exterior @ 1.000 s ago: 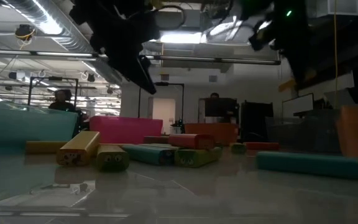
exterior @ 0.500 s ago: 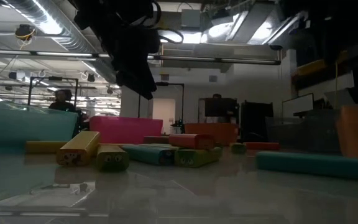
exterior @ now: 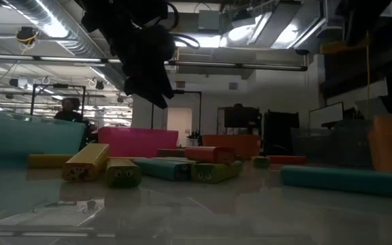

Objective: Sort blocks
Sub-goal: Put the yellow block into the gray bin

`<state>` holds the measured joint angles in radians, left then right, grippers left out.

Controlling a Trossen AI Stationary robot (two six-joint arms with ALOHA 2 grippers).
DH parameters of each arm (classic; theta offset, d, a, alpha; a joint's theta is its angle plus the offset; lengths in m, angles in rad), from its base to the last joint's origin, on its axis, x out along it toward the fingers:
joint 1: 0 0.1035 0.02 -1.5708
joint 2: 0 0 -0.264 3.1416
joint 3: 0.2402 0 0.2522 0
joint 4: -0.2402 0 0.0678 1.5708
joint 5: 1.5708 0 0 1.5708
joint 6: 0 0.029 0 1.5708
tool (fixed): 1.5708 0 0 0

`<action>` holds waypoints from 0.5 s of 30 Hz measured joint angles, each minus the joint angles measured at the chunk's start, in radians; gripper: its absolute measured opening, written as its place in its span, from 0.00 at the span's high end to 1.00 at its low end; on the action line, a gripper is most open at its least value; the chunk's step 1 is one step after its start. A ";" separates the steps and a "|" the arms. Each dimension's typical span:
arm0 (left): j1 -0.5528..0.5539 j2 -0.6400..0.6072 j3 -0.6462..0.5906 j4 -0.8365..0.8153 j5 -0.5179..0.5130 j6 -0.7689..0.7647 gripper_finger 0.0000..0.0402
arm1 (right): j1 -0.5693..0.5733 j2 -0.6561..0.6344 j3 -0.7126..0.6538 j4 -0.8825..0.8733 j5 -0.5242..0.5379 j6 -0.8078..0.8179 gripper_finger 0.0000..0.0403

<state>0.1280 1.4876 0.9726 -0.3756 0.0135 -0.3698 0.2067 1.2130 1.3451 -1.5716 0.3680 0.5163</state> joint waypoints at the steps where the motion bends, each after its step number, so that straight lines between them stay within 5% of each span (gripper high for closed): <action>1: 0.000 0.000 0.000 0.000 -0.001 -0.021 0.50 | -0.024 -0.015 -0.014 0.000 0.027 -0.007 0.73; 7: -0.004 0.000 0.000 -0.001 -0.001 -0.080 0.50 | -0.187 -0.087 -0.155 0.025 0.126 -0.071 0.73; 15: -0.004 0.000 0.000 -0.001 -0.001 -0.082 0.50 | -0.388 -0.089 -0.404 0.317 0.080 -0.315 0.73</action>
<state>0.1242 1.4876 0.9726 -0.3767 0.0124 -0.4521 -0.1812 1.1244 0.9409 -1.2544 0.4482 0.2009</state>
